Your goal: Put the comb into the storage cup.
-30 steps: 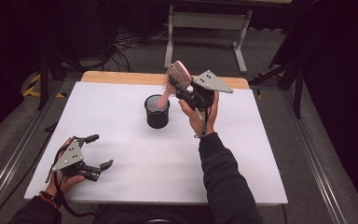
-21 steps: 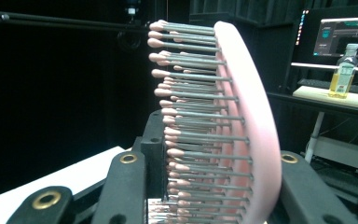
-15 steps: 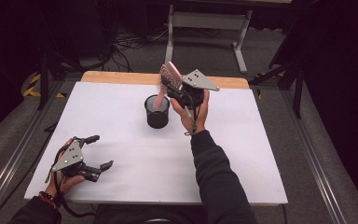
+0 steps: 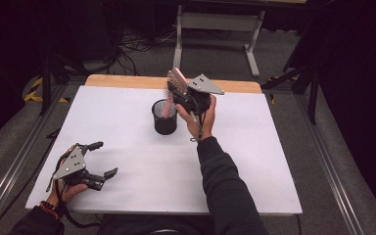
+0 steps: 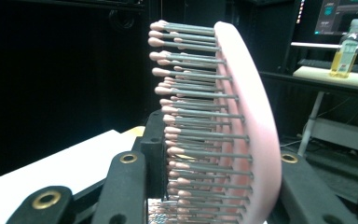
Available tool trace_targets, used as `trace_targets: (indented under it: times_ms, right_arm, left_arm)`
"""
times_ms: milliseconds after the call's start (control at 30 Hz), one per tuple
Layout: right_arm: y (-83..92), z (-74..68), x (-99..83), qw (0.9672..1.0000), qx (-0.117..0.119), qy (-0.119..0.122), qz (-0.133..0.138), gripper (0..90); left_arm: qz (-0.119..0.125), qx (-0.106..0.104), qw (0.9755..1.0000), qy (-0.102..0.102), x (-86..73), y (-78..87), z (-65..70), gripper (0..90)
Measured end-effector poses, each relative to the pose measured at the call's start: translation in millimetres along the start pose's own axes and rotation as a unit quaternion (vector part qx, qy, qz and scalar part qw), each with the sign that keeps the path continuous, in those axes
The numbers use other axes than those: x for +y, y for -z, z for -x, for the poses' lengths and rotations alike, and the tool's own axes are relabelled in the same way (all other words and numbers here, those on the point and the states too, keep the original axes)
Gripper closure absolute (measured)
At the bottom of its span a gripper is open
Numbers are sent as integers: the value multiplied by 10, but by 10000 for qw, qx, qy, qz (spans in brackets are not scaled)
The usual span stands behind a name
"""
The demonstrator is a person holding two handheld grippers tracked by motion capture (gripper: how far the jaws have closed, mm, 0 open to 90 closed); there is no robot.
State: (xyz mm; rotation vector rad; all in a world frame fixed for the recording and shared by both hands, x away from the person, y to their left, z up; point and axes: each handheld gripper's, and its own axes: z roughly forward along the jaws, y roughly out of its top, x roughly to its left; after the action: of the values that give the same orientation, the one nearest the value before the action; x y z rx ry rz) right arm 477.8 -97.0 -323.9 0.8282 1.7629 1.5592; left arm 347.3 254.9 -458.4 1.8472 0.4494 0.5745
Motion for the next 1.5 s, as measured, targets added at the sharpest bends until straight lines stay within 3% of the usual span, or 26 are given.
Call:
trace_targets:
  times_ms: [500, 833, 967, 1400, 1433, 1500]
  right_arm:
    - [-71, -45, -313, 9994, 100, -126, -319, 629]
    - [-89, -73, -397, 9989, 163, -146, -409, 628]
    - [-73, -63, -413, 9987, 204, -257, -398, 624]
    - [-40, 16, -412, 9985, 11, -210, -506, 600]
    - [-20, 30, -401, 9984, -150, -160, -512, 573]
    - [-10, 43, -397, 9984, -182, -187, -496, 580]
  left_arm:
    - [18, 11, 10000, 34, -4, 0, -2, 27]
    - [24, 27, 10000, 33, 0, -3, 2, 29]
    - [8, 1, 10000, 13, 3, -7, 5, 29]
    - [-46, 19, 10000, -67, 14, -21, 38, 32]
    - [-43, 17, 10000, -83, 16, -19, 43, 31]
    - [-36, 20, 10000, -78, 18, -19, 45, 32]
